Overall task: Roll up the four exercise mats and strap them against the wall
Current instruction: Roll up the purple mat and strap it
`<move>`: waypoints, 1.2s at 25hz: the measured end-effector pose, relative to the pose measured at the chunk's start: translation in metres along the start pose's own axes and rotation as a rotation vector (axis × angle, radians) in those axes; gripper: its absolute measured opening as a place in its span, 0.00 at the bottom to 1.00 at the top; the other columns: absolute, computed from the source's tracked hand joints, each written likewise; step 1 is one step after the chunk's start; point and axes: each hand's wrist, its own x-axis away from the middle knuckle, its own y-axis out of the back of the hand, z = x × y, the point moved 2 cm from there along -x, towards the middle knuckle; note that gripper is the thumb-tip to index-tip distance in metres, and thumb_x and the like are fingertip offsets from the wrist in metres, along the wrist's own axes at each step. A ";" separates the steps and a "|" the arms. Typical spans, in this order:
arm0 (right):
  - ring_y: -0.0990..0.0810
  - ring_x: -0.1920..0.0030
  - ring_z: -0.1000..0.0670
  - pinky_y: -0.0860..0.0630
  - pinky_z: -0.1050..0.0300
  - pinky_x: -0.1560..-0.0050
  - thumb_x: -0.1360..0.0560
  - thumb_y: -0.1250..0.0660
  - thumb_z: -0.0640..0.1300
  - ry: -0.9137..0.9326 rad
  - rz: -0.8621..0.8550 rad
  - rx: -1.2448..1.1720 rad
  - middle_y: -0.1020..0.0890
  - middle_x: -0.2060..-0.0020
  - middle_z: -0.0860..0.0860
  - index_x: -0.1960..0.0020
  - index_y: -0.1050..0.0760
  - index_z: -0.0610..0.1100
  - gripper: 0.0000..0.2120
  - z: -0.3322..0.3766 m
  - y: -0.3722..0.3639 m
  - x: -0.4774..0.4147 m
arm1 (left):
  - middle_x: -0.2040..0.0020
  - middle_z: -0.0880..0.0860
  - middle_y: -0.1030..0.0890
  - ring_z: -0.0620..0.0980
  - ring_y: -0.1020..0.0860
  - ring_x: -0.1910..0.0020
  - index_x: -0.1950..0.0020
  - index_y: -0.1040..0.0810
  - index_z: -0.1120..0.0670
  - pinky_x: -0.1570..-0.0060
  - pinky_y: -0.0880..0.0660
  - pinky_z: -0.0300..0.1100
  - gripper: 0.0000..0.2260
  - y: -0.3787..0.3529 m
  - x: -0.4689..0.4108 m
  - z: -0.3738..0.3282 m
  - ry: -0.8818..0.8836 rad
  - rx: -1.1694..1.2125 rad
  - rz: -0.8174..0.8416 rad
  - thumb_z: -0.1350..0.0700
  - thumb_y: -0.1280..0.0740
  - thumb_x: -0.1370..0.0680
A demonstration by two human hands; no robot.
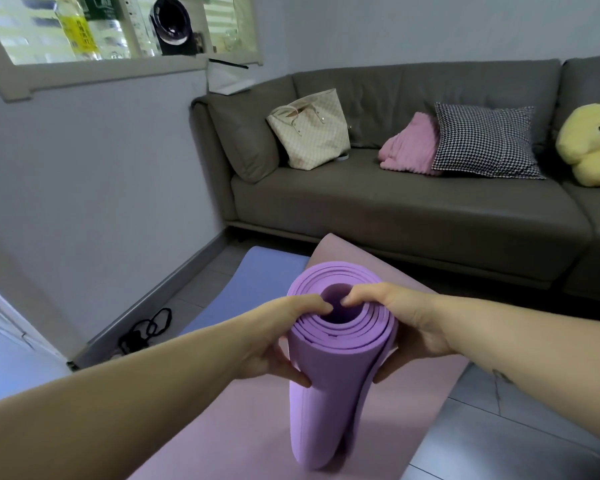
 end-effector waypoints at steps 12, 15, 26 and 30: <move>0.25 0.42 0.33 0.25 0.26 0.54 0.43 0.23 0.56 -0.015 0.056 -0.114 0.23 0.40 0.41 0.42 0.22 0.45 0.33 0.022 -0.010 -0.022 | 0.28 0.46 0.34 0.48 0.36 0.30 0.26 0.38 0.48 0.33 0.37 0.46 0.22 -0.001 0.008 -0.046 -0.667 -0.991 -0.439 0.56 0.42 0.20; 0.27 0.39 0.34 0.26 0.24 0.55 0.46 0.25 0.62 0.018 0.093 -0.098 0.26 0.37 0.43 0.43 0.21 0.51 0.34 0.021 -0.013 -0.028 | 0.21 0.45 0.54 0.45 0.55 0.23 0.22 0.54 0.52 0.27 0.55 0.56 0.27 -0.028 0.012 -0.027 -0.692 -1.425 -0.414 0.45 0.51 0.18; 0.26 0.40 0.50 0.39 0.37 0.33 0.40 0.31 0.64 0.280 0.202 -0.130 0.22 0.41 0.54 0.36 0.25 0.57 0.32 -0.012 0.002 -0.032 | 0.21 0.48 0.59 0.45 0.58 0.23 0.22 0.60 0.54 0.26 0.55 0.54 0.51 -0.011 -0.006 -0.040 -0.582 -1.453 -0.520 0.25 0.42 0.32; 0.32 0.38 0.70 0.31 0.63 0.35 0.35 0.25 0.46 0.637 0.060 0.144 0.31 0.36 0.68 0.30 0.41 0.65 0.40 -0.052 -0.025 -0.046 | 0.21 0.48 0.59 0.44 0.58 0.23 0.22 0.59 0.53 0.25 0.54 0.53 0.52 0.000 -0.008 -0.042 -0.547 -1.458 -0.531 0.25 0.43 0.33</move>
